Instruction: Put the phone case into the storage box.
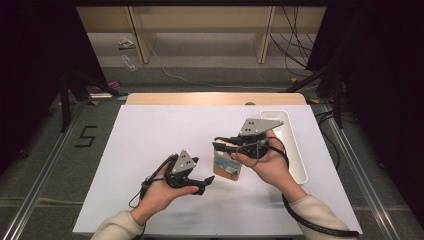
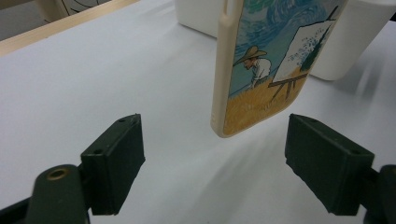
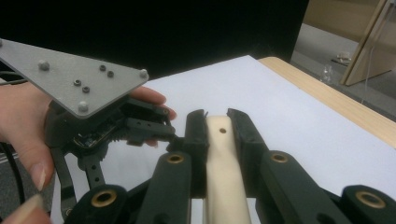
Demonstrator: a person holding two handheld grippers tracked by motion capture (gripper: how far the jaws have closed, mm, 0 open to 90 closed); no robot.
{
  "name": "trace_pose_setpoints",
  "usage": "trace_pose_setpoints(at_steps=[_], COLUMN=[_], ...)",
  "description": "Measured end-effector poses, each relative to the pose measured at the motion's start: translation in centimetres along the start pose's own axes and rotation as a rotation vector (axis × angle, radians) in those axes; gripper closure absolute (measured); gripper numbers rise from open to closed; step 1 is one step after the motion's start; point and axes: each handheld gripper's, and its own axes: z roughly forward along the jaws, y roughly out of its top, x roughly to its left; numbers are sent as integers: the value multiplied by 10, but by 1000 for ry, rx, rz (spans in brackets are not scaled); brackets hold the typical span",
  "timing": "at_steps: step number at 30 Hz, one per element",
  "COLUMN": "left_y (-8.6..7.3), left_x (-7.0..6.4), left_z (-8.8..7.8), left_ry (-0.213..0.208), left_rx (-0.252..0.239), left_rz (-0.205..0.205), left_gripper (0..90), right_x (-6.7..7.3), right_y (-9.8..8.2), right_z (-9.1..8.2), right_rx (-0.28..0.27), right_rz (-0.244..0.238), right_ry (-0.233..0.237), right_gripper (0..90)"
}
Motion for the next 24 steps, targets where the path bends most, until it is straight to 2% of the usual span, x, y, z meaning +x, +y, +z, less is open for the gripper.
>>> trace_pose_setpoints(at_steps=[7, 14, 24], left_y=[1, 0, -1], left_x=[2, 2, 0], left_z=[1, 4, 11], left_ry=[-17, -24, -68], left_rx=[-25, -16, -12], left_rz=[7, 22, 42], left_gripper=[204, 224, 251], right_x=[2, 4, 7], right_y=[0, -1, 0], right_z=[1, 4, 7], right_rx=[1, 6, 9], right_rz=[3, 16, 25], right_ry=[11, 32, 55], right_gripper=[796, 795, 796])
